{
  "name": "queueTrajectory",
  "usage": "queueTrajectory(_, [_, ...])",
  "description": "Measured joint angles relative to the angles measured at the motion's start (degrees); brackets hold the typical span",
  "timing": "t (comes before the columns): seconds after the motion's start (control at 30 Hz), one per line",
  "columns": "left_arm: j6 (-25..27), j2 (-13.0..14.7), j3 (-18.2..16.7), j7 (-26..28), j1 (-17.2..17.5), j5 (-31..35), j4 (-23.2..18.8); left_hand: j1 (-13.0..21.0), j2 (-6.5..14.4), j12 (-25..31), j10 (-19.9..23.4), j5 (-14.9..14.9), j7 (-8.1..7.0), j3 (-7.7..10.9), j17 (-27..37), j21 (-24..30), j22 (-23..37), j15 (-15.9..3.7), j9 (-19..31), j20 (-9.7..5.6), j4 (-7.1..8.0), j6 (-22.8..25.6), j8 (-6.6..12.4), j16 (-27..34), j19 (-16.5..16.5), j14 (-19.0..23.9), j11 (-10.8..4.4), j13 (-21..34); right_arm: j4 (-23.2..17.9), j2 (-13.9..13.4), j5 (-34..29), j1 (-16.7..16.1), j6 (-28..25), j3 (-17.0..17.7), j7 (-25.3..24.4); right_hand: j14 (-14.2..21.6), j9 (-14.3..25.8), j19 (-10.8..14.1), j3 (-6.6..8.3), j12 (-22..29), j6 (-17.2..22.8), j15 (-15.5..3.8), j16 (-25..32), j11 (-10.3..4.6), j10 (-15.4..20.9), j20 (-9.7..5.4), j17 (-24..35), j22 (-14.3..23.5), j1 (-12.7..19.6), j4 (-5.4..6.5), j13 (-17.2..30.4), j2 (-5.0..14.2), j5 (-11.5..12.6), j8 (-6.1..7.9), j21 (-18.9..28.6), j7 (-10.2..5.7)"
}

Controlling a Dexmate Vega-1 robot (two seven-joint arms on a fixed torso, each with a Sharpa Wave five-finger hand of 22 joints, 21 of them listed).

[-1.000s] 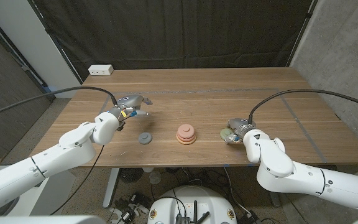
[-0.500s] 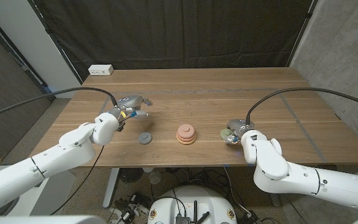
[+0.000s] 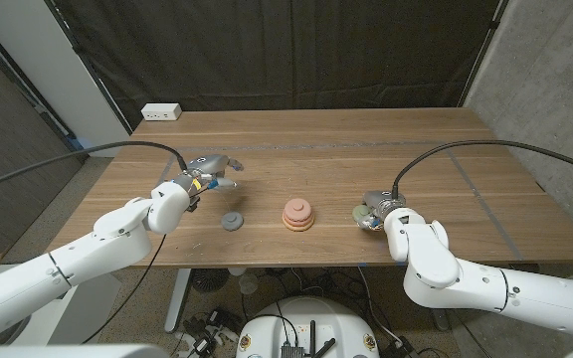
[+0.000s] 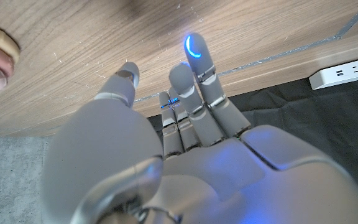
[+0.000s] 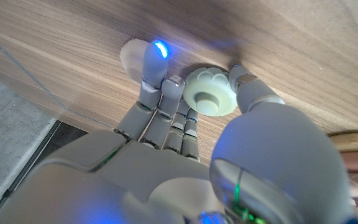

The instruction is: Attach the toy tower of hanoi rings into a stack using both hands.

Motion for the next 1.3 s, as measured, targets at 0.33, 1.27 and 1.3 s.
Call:
queueTrajectory(0.33, [0.2,0.0,0.0,0.1,0.2,-0.2,-0.2,0.0,0.0,0.0,0.4,0.4,0.07,0.79,0.1,0.0,0.0,-0.09,0.0,0.00,0.00,0.4,0.00,0.0,0.0,0.1,-0.06,0.0,0.6,0.3,0.4,-1.7,1.7,1.7,-1.4,3.3,-0.4,2.2,0.08,1.2,3.6,-0.88,2.1,-1.62,4.3,-0.69,1.6,0.0,1.4,-0.23,0.4,1.34,0.0,1.21,0.7,-1.99])
queueTrajectory(1.27, [1.3,0.0,0.1,0.0,0.2,-0.2,-0.9,0.0,0.0,0.0,0.9,0.6,0.07,1.40,0.2,0.0,0.0,-0.08,0.0,0.00,-0.16,0.7,0.00,-0.2,0.0,0.1,0.07,0.1,0.8,-0.3,6.4,-10.7,9.2,12.3,-11.6,17.1,-2.2,13.1,1.71,3.8,15.5,-6.23,8.3,1.89,14.7,-5.17,2.4,4.8,3.1,0.06,0.9,1.38,1.2,6.06,1.6,-1.54])
queueTrajectory(1.3, [1.3,0.0,0.1,0.0,0.1,-0.2,-0.9,0.0,0.0,0.0,0.9,0.6,0.07,1.40,0.2,0.0,0.0,-0.09,0.0,0.00,-0.16,0.7,0.00,-0.2,0.0,0.1,0.06,0.1,0.7,-0.5,6.6,-11.0,9.6,12.8,-11.8,17.2,-2.2,13.1,1.71,3.8,15.5,-6.33,8.3,1.89,14.7,-5.18,2.4,4.9,3.1,0.06,0.9,1.44,1.2,6.06,1.6,-1.54])
